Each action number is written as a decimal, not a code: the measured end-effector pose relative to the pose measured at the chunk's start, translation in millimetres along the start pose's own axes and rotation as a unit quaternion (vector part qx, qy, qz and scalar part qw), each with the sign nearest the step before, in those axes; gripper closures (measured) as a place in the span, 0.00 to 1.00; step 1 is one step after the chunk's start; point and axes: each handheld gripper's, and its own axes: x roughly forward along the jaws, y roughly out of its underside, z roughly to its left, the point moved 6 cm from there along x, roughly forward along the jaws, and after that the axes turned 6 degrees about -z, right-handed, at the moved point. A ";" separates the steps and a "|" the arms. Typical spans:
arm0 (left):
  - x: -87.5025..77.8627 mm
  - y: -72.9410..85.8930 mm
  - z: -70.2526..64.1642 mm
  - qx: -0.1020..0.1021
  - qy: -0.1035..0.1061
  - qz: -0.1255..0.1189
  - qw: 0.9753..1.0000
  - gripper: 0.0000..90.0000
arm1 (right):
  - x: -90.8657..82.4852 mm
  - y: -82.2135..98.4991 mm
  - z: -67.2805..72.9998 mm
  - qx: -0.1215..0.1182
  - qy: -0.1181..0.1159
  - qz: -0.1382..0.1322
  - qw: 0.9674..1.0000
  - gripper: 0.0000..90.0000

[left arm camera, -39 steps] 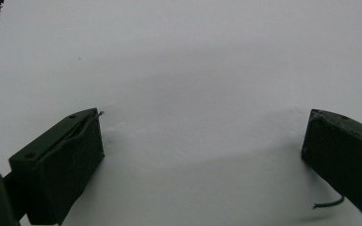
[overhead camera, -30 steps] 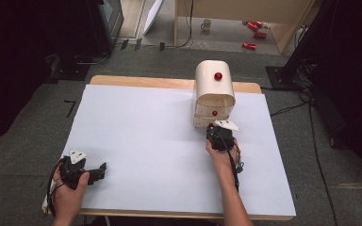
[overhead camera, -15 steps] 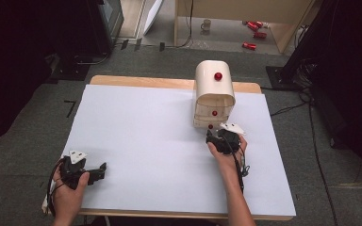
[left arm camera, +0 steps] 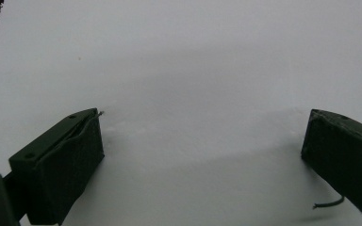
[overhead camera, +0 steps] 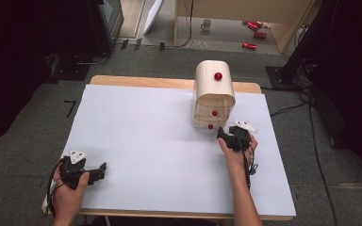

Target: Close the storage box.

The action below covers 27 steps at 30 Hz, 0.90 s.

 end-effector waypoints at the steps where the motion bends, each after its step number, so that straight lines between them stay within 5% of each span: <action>1: 0.0 0.0 0.0 0.000 0.000 0.000 1.000 0.00 | 0.8 -0.3 -0.6 0.004 0.002 0.001 1.000 0.39; 7: 0.0 0.0 0.0 0.000 0.000 0.000 1.000 0.00 | 5.3 -2.4 -6.7 0.016 0.014 0.003 1.000 0.39; 17: 0.0 0.0 0.0 0.000 0.000 0.000 1.000 0.00 | -3.9 4.2 -15.2 0.015 -0.007 0.015 1.000 0.36; 27: 0.0 0.0 0.0 0.000 0.000 0.000 1.000 0.00 | -37.7 33.7 -52.2 0.000 -0.027 0.042 0.999 0.09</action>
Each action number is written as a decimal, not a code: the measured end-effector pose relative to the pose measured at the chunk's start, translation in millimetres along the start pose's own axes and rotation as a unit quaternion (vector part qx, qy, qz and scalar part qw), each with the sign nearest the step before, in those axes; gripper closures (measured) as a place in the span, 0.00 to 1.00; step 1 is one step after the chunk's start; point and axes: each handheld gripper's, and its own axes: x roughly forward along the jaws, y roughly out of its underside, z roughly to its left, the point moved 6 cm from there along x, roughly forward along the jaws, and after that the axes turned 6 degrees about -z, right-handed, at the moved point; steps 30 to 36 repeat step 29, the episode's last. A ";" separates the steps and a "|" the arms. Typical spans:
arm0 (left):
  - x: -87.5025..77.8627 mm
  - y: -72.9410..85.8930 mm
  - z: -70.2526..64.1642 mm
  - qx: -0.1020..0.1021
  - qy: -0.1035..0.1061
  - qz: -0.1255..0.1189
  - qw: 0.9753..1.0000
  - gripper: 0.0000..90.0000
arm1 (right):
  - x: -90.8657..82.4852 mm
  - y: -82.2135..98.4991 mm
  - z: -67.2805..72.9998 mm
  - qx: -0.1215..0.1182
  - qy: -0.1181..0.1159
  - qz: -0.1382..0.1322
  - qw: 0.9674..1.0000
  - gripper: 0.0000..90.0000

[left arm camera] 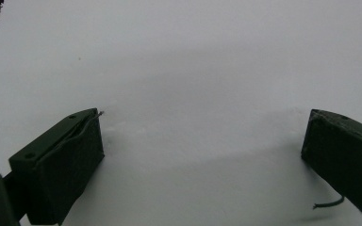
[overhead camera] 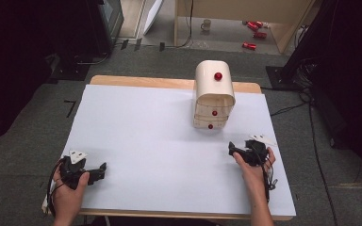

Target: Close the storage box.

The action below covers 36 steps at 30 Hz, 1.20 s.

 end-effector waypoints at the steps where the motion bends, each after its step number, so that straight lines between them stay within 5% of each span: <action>1: 0.0 0.0 0.0 0.000 0.000 0.000 1.000 0.00 | -4.0 3.3 -4.1 -0.001 0.001 0.001 1.000 0.08; 12: 0.0 0.0 -0.1 0.000 0.000 -0.001 1.000 0.00 | -40.3 39.4 -27.0 -0.045 -0.004 0.031 0.999 0.04; 18: 0.0 0.1 -0.1 0.000 0.000 -0.001 1.000 0.00 | -53.3 49.5 -39.7 -0.045 -0.007 0.036 0.998 0.06; 21: 0.0 0.1 -0.1 0.000 0.000 -0.001 1.000 0.00 | -55.1 53.5 -40.0 -0.083 0.004 0.023 0.996 0.11; 36: 0.0 0.1 -0.1 0.000 0.000 -0.001 1.000 0.00 | -55.0 53.7 -40.5 -0.079 0.004 0.025 0.997 0.11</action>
